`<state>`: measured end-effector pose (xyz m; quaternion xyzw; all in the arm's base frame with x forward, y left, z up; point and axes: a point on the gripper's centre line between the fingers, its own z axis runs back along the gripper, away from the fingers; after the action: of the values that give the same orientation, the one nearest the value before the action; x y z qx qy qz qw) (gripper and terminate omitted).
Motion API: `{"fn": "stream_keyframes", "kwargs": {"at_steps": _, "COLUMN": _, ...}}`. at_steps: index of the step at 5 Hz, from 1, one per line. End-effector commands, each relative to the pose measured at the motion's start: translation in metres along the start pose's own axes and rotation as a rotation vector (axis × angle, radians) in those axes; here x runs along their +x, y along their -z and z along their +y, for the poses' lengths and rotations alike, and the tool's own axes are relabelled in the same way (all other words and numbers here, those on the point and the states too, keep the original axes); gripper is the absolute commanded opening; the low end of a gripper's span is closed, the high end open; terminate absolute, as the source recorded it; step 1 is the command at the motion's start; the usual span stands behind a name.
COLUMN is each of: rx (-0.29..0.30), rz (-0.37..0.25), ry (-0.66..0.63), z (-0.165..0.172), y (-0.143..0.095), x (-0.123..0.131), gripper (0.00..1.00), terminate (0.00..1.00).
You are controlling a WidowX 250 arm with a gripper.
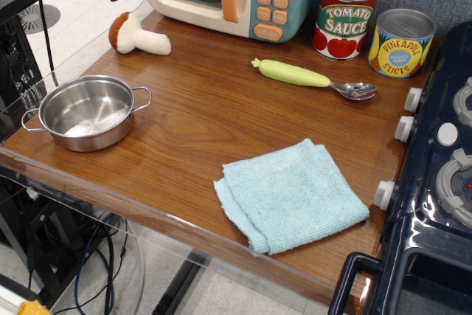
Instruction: Move the spoon between the pot and the blue cloth
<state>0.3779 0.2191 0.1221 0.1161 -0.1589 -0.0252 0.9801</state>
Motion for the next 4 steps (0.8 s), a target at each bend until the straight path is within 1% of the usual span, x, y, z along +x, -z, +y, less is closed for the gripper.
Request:
{"fn": "stream_keyframes", "kwargs": {"at_steps": 1, "rx": 0.000, "rz": 0.000, "ry": 0.000, "z": 0.000, "y": 0.000, "x": 0.000, "gripper": 1.00, "terminate": 0.00}}
{"fn": "stream_keyframes", "kwargs": {"at_steps": 2, "rx": -0.007, "rz": -0.053, "ry": 0.092, "z": -0.017, "y": -0.010, "x": 0.013, "gripper": 1.00, "terminate": 0.00}}
{"fn": "stream_keyframes", "kwargs": {"at_steps": 3, "rx": -0.039, "rz": -0.056, "ry": 0.246, "z": -0.035, "y": -0.015, "x": 0.022, "gripper": 1.00, "terminate": 0.00}}
{"fn": "stream_keyframes", "kwargs": {"at_steps": 4, "rx": -0.128, "rz": -0.072, "ry": 0.477, "z": -0.058, "y": -0.019, "x": 0.026, "gripper": 1.00, "terminate": 0.00}}
